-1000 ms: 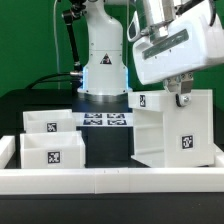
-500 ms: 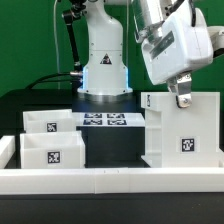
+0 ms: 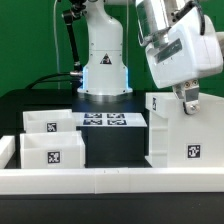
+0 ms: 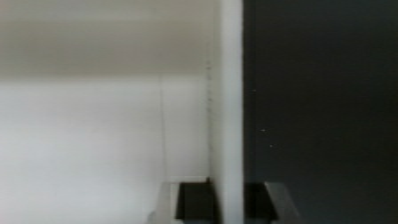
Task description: Assemble drawer
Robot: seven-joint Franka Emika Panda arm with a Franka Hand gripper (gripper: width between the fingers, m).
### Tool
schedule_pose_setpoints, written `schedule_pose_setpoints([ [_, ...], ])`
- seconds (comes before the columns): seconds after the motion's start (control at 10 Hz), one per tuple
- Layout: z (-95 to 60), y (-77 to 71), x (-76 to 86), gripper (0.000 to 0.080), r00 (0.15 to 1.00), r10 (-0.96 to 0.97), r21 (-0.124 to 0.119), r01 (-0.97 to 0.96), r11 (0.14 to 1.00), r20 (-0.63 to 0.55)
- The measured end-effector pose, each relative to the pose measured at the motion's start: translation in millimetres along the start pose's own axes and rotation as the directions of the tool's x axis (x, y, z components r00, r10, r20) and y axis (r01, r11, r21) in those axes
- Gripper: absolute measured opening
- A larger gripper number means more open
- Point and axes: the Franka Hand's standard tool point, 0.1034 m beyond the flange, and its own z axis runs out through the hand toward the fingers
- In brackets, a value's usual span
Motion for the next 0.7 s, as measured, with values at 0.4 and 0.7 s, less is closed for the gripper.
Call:
schedule_pose_setpoints([
  [0.4, 0.6, 0.6, 0.0, 0.0272, 1.000, -0.003, 0.000, 0.003, 1.000, 0.000],
  [0.7, -0.7, 0.2, -0.3, 0.0578, 1.000, -0.029, 0.001, 0.029, 1.000, 0.000],
])
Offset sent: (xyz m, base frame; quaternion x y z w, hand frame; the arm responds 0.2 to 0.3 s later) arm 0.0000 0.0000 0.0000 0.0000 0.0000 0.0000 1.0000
